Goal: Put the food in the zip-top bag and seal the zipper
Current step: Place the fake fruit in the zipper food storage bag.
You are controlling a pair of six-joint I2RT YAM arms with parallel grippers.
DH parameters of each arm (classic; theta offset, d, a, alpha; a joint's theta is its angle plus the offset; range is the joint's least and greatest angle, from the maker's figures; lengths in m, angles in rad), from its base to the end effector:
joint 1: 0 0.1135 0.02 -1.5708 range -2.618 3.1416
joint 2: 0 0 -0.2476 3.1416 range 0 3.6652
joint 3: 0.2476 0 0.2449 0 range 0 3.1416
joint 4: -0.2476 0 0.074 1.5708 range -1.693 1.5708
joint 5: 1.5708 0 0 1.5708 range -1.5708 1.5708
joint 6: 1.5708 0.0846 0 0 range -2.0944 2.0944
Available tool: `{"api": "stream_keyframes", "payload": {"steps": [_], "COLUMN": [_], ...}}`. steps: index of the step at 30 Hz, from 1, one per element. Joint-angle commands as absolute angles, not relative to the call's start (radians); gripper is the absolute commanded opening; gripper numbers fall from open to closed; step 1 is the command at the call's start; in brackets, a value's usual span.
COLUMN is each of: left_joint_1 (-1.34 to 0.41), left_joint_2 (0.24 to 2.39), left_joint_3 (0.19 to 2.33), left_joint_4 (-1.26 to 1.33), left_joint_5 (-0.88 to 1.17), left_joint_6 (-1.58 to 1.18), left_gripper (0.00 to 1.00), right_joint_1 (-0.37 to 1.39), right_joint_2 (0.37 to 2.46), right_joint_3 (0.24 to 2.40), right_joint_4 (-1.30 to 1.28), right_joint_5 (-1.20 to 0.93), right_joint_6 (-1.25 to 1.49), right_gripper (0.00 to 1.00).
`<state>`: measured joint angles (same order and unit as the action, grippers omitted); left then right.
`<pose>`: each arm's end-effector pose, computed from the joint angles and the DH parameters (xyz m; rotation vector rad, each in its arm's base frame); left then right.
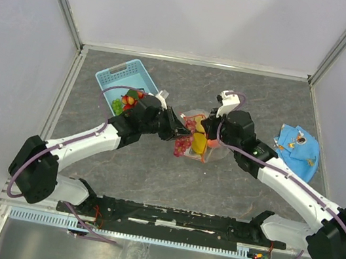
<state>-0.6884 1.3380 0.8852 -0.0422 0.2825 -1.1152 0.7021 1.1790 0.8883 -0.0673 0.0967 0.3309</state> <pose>0.2470 -0.2337 0.2308 -0.3031 2.3407 -1.3080 0.2483 0.1993 0.2764 -0.2989 1.9507 0.5926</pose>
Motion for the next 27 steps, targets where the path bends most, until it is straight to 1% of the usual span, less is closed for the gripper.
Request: {"api": "stream_keyframes", "payload": {"steps": [1,9,15,21,27], "left_joint_1": [-0.693,-0.693,-0.693,-0.696,-0.711], "left_joint_2": [1.323,1.332,1.350,1.359,1.394], "left_joint_3": [0.920,0.926,0.901,0.889,0.870], "left_joint_4": [0.029,0.057,0.132,0.115,0.089], "left_joint_5": [0.181,0.128,0.125,0.041,-0.051], "left_joint_6": [-1.213,-1.294,-1.331,-1.289,-1.235], "left_gripper": [0.13,0.16,0.16,0.18,0.22], "right_joint_1": [0.713,0.739,0.757,0.779,0.782], "right_joint_2": [1.143,1.169,1.200,1.206,1.178], "right_joint_3": [0.878,0.884,0.915,0.939,0.950], "right_joint_4": [-0.001,-0.008,-0.022,-0.032,-0.040], "right_joint_5": [0.059,0.022,0.005,-0.013,-0.015], "right_joint_6": [0.318,0.330,0.331,0.342,0.349], "right_gripper": [0.02,0.02,0.02,0.02,0.02]}}
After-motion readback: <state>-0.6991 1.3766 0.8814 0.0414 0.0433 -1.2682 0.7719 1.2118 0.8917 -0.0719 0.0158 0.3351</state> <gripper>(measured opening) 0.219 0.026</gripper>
